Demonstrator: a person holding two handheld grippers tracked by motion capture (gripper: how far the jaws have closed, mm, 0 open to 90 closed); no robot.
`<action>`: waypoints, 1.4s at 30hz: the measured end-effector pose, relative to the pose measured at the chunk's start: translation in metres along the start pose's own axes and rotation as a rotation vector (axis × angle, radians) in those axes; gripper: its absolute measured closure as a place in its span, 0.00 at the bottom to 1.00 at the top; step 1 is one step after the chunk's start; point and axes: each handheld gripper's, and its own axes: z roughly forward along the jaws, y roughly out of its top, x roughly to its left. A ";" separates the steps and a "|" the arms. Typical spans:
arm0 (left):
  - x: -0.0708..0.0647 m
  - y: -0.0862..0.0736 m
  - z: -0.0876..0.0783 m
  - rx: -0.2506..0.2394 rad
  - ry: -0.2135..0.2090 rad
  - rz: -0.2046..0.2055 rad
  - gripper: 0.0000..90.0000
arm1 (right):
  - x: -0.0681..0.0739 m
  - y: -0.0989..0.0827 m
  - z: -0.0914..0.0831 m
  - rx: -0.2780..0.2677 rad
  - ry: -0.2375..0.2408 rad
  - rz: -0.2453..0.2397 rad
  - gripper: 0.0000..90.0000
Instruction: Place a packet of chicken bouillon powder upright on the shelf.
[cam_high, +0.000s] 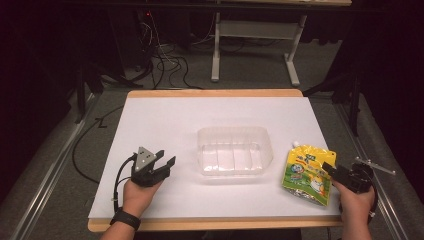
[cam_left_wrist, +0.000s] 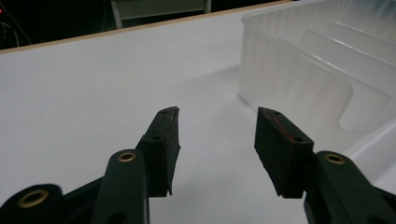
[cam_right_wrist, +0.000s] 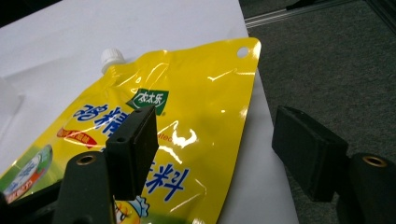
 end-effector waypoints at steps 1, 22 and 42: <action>0.000 -0.001 -0.001 0.000 -0.002 0.001 0.56 | 0.000 0.001 0.001 -0.002 0.005 0.005 0.36; -0.004 -0.005 0.001 0.019 -0.023 0.035 0.56 | 0.001 0.001 -0.001 -0.005 0.160 0.050 1.00; -0.008 -0.004 0.004 0.034 -0.029 0.072 0.56 | 0.011 -0.008 0.006 0.125 0.280 0.073 0.68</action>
